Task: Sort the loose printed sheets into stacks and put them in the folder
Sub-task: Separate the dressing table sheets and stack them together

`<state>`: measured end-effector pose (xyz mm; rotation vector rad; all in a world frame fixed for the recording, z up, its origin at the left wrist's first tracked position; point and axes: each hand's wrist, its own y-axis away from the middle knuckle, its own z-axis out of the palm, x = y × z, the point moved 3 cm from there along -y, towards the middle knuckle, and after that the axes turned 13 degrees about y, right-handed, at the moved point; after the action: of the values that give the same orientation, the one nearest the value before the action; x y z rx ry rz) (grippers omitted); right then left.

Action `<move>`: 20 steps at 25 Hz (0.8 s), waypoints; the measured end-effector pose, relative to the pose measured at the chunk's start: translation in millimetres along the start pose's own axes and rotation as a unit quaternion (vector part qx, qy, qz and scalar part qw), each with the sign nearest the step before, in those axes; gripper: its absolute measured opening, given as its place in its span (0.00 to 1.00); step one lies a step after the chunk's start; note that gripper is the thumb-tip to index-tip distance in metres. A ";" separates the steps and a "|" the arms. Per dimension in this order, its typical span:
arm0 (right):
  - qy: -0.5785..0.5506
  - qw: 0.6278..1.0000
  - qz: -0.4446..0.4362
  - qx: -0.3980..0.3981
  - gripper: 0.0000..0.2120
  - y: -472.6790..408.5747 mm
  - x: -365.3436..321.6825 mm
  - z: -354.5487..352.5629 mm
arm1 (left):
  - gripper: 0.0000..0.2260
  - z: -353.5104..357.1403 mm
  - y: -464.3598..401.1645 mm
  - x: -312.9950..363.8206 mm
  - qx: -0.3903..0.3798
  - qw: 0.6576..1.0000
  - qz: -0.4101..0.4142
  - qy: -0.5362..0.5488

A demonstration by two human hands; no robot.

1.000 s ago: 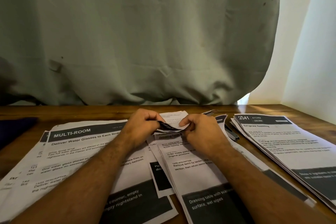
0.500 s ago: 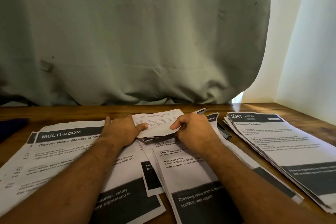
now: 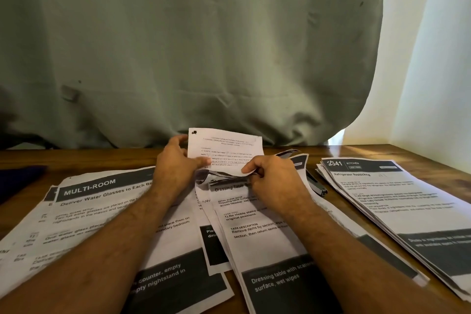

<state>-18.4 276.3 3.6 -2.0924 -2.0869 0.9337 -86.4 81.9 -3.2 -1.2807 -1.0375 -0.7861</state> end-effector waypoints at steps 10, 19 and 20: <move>-0.012 0.996 -0.014 0.091 0.12 -4.3 -5.5 -5.4 | 0.05 5.1 2.4 5.1 -0.005 0.985 -0.016 0.174; 0.030 0.999 0.017 0.034 0.11 -4.9 -6.0 -0.7 | 0.03 -7.7 4.7 104.3 0.007 0.967 0.212 0.142; 0.032 0.999 0.015 0.037 0.11 -5.1 -5.4 -3.0 | 0.04 -8.4 4.1 119.0 0.005 0.961 0.230 0.152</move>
<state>-21.2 272.8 10.3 -2.0936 -1.9652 0.9209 -37.9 84.1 105.9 -1.2780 -0.4690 -0.5908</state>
